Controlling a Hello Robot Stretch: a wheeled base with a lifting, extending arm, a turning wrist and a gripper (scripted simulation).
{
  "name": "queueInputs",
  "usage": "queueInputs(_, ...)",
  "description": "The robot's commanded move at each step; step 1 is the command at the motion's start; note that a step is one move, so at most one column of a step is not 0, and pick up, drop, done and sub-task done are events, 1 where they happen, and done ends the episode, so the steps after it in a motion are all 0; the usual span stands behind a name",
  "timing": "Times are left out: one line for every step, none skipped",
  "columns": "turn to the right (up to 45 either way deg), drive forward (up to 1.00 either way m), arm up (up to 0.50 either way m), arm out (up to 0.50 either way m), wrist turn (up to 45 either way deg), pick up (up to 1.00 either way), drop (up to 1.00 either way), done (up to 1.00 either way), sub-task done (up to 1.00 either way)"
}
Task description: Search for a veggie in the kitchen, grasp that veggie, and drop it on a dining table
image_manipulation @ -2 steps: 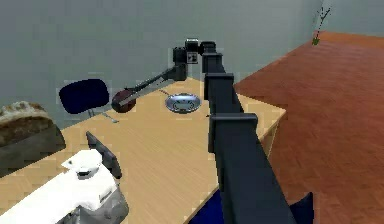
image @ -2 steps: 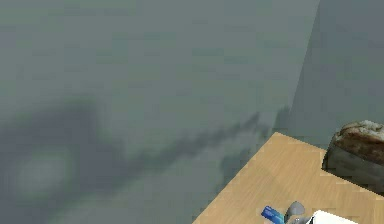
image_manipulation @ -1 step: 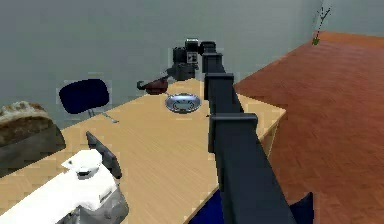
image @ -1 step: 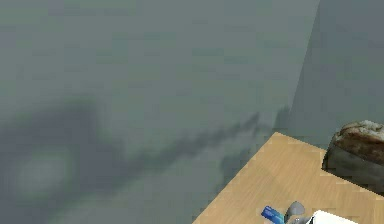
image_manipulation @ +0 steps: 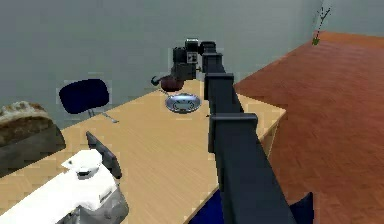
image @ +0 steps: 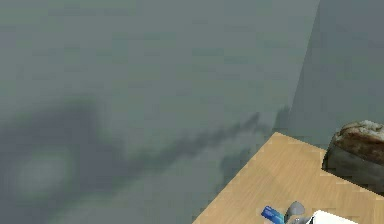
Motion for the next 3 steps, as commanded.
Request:
queueInputs(0.0, 0.00, -0.04, 0.00, 0.0, 0.00, 0.00, 0.00, 0.00)
queueInputs(0.0, 0.00, -0.32, 0.00, 0.0, 0.00, 0.00, 0.00, 0.00)
queueInputs(0.0, 0.00, 0.00, 0.00, 0.0, 0.00, 1.00, 0.00, 0.00)
